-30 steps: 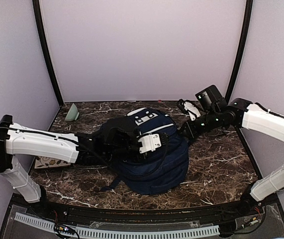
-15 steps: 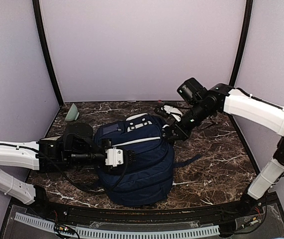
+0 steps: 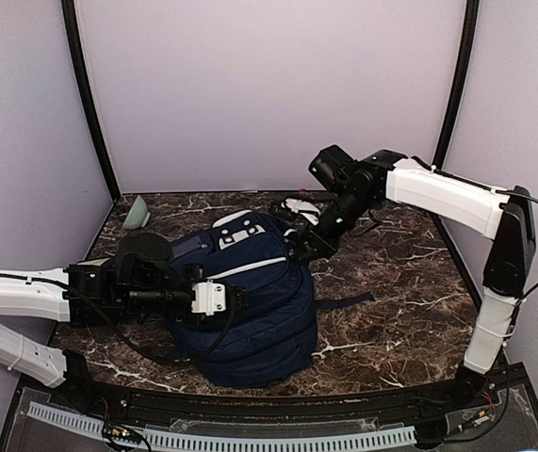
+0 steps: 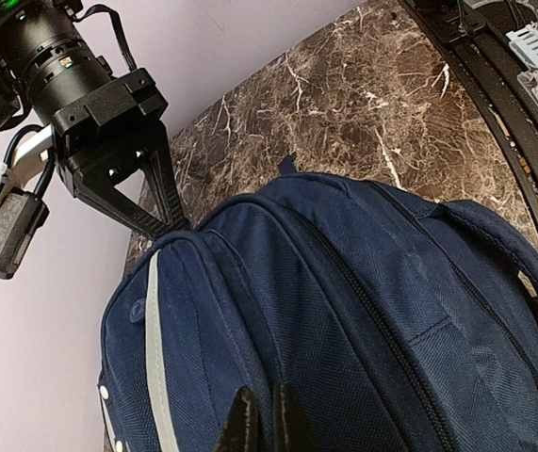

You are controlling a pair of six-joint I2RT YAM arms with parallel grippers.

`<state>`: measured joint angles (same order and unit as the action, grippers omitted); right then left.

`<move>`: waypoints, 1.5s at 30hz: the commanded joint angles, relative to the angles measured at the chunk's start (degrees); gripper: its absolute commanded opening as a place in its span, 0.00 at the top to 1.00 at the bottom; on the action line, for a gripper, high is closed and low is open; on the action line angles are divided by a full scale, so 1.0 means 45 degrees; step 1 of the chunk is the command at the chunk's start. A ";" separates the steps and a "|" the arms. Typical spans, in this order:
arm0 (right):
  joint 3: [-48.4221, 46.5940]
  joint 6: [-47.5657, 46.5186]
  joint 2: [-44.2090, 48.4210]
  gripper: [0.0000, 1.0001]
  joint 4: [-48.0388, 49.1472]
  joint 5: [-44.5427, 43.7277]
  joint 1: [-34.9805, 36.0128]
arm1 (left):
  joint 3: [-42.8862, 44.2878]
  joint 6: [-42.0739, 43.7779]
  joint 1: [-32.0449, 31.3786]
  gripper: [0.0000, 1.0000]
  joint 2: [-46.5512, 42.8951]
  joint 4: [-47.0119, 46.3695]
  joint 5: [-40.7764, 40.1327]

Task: Pack the student bag
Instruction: Zip the upper front pocket of the student bag, then adjust the student bag at the center of the board.

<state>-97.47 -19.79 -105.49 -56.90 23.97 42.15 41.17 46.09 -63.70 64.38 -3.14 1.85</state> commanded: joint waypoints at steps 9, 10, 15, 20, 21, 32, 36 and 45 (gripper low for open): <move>0.4505 0.0156 0.2938 1.00 0.4443 -0.3781 -0.1924 | -0.0716 -0.1329 -0.0313 1.00 -0.3185 0.2398 0.4489; 0.5251 -0.0007 0.3504 0.99 0.4695 -0.3304 -0.1786 | -0.0964 -0.1700 -0.0038 1.00 -0.3510 0.2230 0.4607; 0.6835 0.0488 0.4736 1.00 0.5616 -0.2165 -0.1224 | -0.1531 -0.5635 0.1081 0.22 -0.4452 0.0580 0.2765; 0.7176 0.1145 0.4983 1.00 0.6555 -0.2237 -0.0969 | -0.0238 -0.9142 0.3044 0.12 -0.4318 0.1457 0.1152; 0.7264 0.1164 0.4966 1.00 0.6628 -0.2191 -0.0861 | 0.0364 -0.9823 0.3891 0.24 -0.3839 0.2445 0.0547; 0.8637 0.2103 0.5306 1.00 0.7666 -0.2186 0.1599 | -0.0609 -1.4910 0.8379 0.57 0.0870 0.3420 -0.0006; 0.9019 0.2949 0.5582 1.00 0.8230 -0.2420 0.2764 | -0.0300 -1.4972 0.8358 0.58 0.2049 0.1707 0.0446; 0.8611 0.4212 0.4794 1.00 0.9267 -0.2926 0.5227 | 0.2225 -1.4372 0.7636 0.60 0.5725 -0.0435 0.1153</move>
<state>-57.06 -3.66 -81.28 -23.64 7.60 60.18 45.63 -19.31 -26.02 85.47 3.99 2.50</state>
